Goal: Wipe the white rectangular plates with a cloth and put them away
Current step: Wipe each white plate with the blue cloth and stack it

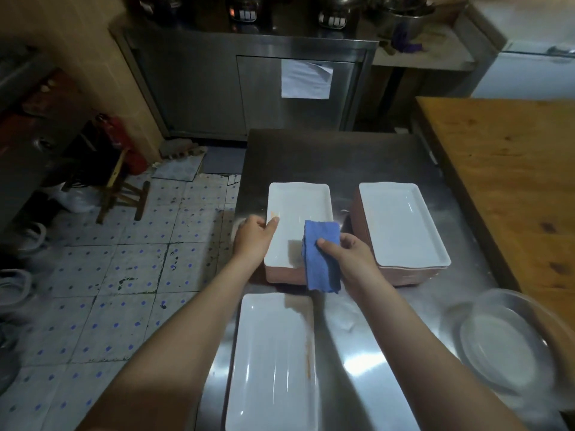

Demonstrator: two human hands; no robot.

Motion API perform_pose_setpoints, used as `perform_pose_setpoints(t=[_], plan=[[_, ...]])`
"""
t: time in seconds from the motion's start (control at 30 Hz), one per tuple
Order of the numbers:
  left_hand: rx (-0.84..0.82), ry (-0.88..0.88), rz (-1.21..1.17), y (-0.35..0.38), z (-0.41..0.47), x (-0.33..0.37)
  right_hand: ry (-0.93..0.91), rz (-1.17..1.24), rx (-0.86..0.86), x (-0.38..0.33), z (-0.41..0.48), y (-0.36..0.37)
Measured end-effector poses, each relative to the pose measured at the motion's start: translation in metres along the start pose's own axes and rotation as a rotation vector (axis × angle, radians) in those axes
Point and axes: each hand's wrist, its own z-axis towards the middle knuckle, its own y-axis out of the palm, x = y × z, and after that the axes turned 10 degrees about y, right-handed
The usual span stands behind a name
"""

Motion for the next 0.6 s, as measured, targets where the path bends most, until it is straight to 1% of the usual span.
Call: perform_pose_setpoints(t=[0.27,0.47,0.6], plan=[[-0.025,-0.037,0.242,0.009,0.033,0.003,0.054,-0.007,0.0,-0.019,0.045,-0.012],[-0.019,0.048,0.33,0.006,0.028,0.015,0.064,-0.026,-0.001,-0.03,0.054,-0.016],[0.027,-0.001,0.296,-0.002,0.024,0.026,0.064,-0.036,-0.005,-0.036,0.05,-0.017]])
